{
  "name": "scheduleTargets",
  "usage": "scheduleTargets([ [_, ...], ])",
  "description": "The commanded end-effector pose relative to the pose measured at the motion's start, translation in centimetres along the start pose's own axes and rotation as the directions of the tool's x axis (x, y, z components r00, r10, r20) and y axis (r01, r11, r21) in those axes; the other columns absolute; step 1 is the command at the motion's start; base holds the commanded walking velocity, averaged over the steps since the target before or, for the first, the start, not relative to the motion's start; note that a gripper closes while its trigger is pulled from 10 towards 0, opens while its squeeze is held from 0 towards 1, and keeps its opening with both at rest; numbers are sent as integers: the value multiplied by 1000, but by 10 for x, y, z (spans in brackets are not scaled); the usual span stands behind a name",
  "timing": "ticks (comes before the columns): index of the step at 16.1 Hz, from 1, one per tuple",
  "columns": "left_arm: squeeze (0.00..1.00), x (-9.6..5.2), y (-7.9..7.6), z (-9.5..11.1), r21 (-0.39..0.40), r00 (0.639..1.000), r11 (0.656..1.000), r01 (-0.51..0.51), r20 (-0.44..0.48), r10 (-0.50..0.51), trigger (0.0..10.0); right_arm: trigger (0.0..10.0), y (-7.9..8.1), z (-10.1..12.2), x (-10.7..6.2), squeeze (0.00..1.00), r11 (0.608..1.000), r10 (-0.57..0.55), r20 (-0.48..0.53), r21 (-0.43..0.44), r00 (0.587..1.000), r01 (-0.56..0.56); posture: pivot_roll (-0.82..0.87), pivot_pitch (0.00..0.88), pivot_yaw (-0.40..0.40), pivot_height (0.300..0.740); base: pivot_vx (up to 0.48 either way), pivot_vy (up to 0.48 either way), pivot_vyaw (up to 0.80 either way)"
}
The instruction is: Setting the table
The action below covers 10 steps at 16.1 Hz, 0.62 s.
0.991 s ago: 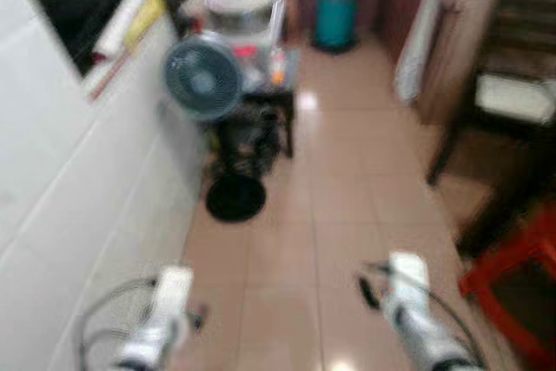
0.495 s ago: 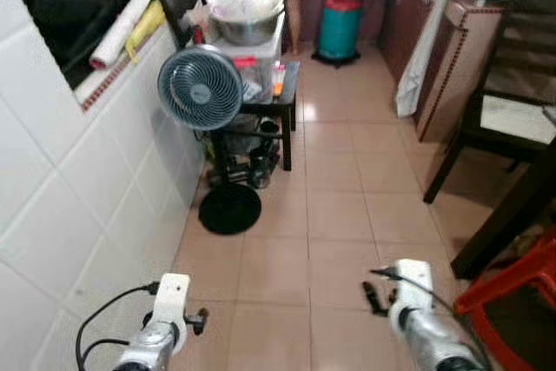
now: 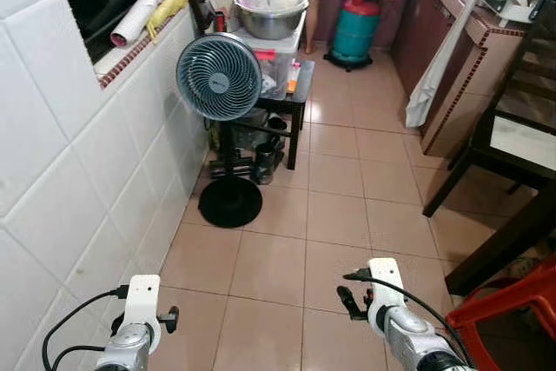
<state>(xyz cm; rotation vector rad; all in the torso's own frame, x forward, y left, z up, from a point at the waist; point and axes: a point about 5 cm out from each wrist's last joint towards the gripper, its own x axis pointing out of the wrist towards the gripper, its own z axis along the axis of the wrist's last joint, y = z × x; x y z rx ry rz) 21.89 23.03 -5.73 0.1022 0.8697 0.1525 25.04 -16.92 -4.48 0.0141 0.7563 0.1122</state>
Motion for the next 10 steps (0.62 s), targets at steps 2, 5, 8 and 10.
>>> scheduleTargets([
  [2,0,0,2,1,46,1000,999,14,2,-15,10000,10000,0,2,1,0,1000,-9,1,9,1000,9,-44,0,-43,740,0,0,0],
  [5,0,1,-2,8,61,999,997,40,13,-41,10000,10000,-6,-10,-3,0,997,-51,-22,62,998,53,-53,0,-22,740,0,0,0],
  [8,0,1,-5,9,68,999,997,48,17,-49,10000,10000,-9,-15,-4,0,990,-78,-34,113,996,81,-62,0,-13,740,0,0,0],
  [10,0,1,-7,9,74,998,996,53,14,-55,10000,10000,-11,-18,-5,0,988,-86,-43,128,995,90,-62,0,-9,740,0,0,0],
])
